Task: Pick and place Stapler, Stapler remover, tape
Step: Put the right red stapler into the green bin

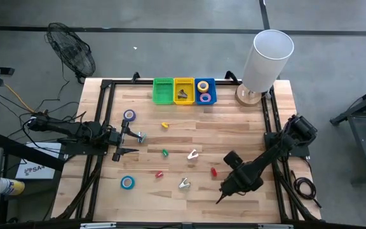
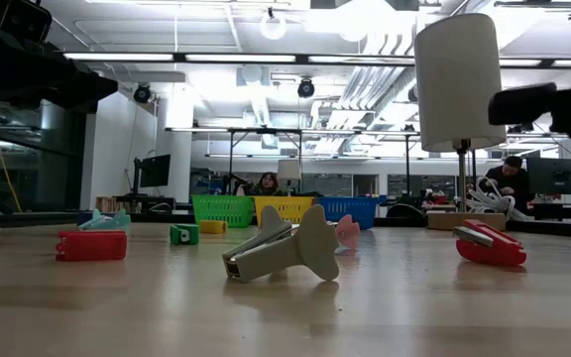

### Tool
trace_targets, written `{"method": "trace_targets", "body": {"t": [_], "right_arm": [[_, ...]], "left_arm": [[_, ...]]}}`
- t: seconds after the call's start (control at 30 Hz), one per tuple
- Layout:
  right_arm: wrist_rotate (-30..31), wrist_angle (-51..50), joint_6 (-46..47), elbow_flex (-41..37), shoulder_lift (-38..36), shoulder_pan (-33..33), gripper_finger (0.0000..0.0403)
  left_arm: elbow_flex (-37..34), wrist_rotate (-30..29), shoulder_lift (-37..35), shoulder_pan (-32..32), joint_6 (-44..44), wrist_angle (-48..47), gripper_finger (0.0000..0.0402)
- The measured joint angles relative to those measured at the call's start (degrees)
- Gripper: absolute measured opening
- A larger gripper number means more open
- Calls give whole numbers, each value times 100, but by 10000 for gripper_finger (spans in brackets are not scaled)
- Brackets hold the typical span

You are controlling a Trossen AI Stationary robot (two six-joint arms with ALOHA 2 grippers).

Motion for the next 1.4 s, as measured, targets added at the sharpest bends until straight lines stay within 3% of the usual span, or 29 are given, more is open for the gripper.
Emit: {"method": "trace_targets", "body": {"t": [0.77, 1.2, 1.4], "right_arm": [[104, 1412, -549, -672, 0, -48, 166], [68, 1528, -504, -672, 0, -48, 83], [88, 1656, 8, -670, -2, -48, 67]], "left_arm": [[0, 0, 0, -2, 0, 0, 259], [0, 0, 0, -1, 0, -1, 259], [0, 0, -1, -2, 0, 0, 259]]}}
